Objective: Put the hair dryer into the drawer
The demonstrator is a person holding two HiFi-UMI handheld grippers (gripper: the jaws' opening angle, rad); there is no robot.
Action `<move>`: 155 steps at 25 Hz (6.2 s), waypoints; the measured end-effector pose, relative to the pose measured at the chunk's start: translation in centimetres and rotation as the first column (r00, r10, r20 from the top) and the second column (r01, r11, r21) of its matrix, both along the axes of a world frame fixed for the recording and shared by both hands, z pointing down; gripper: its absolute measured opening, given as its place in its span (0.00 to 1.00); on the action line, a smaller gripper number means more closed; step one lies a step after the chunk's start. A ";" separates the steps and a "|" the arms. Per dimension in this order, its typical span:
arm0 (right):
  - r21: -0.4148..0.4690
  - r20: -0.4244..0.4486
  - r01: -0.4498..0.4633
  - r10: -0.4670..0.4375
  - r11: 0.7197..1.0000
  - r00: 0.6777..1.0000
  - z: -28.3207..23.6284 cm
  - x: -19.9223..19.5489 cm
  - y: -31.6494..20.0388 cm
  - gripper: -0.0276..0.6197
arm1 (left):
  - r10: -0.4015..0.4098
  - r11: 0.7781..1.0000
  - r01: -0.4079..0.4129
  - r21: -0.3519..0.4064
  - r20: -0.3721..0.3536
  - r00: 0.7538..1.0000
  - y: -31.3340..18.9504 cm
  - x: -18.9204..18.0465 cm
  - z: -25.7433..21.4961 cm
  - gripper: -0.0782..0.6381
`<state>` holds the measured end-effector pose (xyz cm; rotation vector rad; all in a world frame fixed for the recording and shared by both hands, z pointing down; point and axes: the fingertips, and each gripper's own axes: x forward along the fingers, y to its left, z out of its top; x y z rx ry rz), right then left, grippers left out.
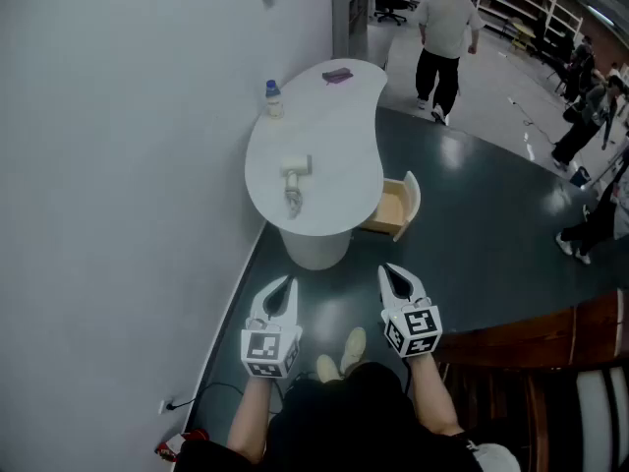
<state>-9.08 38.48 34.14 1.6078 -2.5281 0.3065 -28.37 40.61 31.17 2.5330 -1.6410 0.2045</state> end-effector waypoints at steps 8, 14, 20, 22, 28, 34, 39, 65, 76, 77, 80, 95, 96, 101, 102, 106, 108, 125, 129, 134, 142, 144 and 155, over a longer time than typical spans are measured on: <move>0.001 0.018 0.000 0.000 1.000 1.000 -0.3 0.6 -1.4 0.05 | -0.005 1.000 0.005 -0.012 -0.008 1.000 -1.3 0.5 0.1 0.12; -0.021 0.047 -0.002 0.003 1.000 0.999 0.4 1.7 -3.6 0.05 | -0.013 1.000 0.013 -0.028 -0.004 1.000 -3.2 1.6 0.5 0.12; -0.036 0.032 0.029 -0.028 0.999 0.999 1.3 2.5 -7.3 0.05 | -0.025 0.999 0.026 -0.041 0.004 1.000 -6.8 3.2 0.7 0.12; -0.037 0.027 0.039 -0.038 0.999 0.999 1.7 3.1 -8.6 0.05 | -0.029 0.999 0.029 -0.043 0.009 1.000 -8.2 4.0 0.8 0.12; -0.035 0.036 0.066 -0.065 0.997 0.997 1.7 5.5 -12.1 0.05 | -0.036 0.998 0.037 -0.049 0.029 0.999 -11.2 6.9 0.9 0.12; -0.035 0.039 0.105 -0.104 0.994 0.994 2.0 6.0 -14.7 0.05 | -0.056 0.997 0.058 -0.054 0.038 0.998 -13.7 8.1 1.1 0.12; -0.056 0.046 0.119 -0.116 0.991 0.992 2.9 6.2 -16.7 0.05 | -0.069 0.995 0.071 -0.067 0.043 0.997 -15.4 8.4 1.7 0.12; -0.155 0.015 0.095 -0.094 0.983 0.995 6.4 -4.1 -36.3 0.05 | -0.040 0.975 0.038 -0.217 -0.004 0.999 -35.8 -1.3 8.3 0.12; -0.266 0.002 0.053 -0.054 0.962 0.999 11.6 -6.3 -40.8 0.05 | -0.003 0.943 -0.007 -0.333 -0.030 1.000 -41.7 -3.2 14.4 0.12; -0.276 0.001 0.049 -0.051 0.960 0.999 12.1 -6.4 -41.0 0.05 | 0.001 0.939 -0.012 -0.342 -0.032 0.999 -42.0 -3.2 14.9 0.12; -0.304 -0.003 0.041 -0.044 0.952 0.999 13.6 -6.5 -41.4 0.05 | 0.011 0.930 -0.023 -0.366 -0.036 0.999 -42.9 -3.2 16.6 0.12; -0.394 -0.009 0.029 -0.035 0.919 0.999 18.2 -7.4 -44.1 0.05 | -0.010 0.867 -0.002 -0.499 -0.022 1.000 -46.2 -4.5 23.3 0.12; -0.395 -0.011 0.028 -0.035 0.918 0.999 18.3 -7.5 -44.2 0.05 | -0.018 0.864 0.005 -0.504 -0.021 1.000 -46.5 -4.6 23.6 0.12; -0.406 -0.021 0.011 -0.022 0.914 1.000 18.7 -7.0 -44.6 0.05 | -0.030 0.835 0.020 -0.550 -0.010 1.000 -47.2 -4.7 24.9 0.20; -0.408 -0.023 0.006 -0.017 0.913 1.000 18.8 -6.9 -44.6 0.05 | -0.032 0.828 0.022 -0.561 -0.007 0.999 -47.4 -4.7 25.3 0.23; -0.417 -0.031 -0.021 0.009 0.909 0.999 19.0 -6.1 -44.6 0.05 | -0.050 0.800 0.038 -0.599 -0.004 0.999 -47.9 -4.6 26.6 0.36; -0.423 -0.034 -0.037 0.025 0.905 0.999 19.3 -5.7 -44.5 0.05 | -0.058 0.792 0.048 -0.608 0.004 0.998 -48.4 -4.6 27.1 0.41; -0.470 -0.044 -0.128 0.122 0.873 0.992 20.9 -3.2 -43.8 0.05 | -0.043 0.720 0.075 -0.689 0.063 0.997 -50.1 -3.7 31.3 0.50; -0.481 -0.045 -0.133 0.128 0.866 0.991 21.4 -3.1 -43.9 0.05 | -0.046 0.731 0.084 -0.677 0.075 0.996 -50.6 -3.8 31.5 0.47; -0.491 -0.038 -0.136 0.134 0.861 0.990 21.6 -3.1 -44.1 0.05 | -0.037 0.728 0.092 -0.680 0.095 0.995 -51.1 -3.5 31.8 0.47; -0.498 -0.043 -0.150 0.148 0.854 0.988 21.9 -3.0 -44.3 0.05 | -0.016 0.697 0.065 -0.714 0.076 0.997 -51.4 -3.2 32.4 0.49; -0.499 -0.043 -0.152 0.151 0.853 0.988 21.9 -3.1 -44.3 0.05 | -0.004 0.690 0.057 -0.722 0.074 0.997 -51.4 -3.1 32.5 0.49; -0.499 -0.053 -0.159 0.153 0.852 0.987 21.7 -3.6 -44.1 0.05 | 0.025 0.685 0.033 -0.728 0.069 0.997 -51.5 -3.0 32.7 0.45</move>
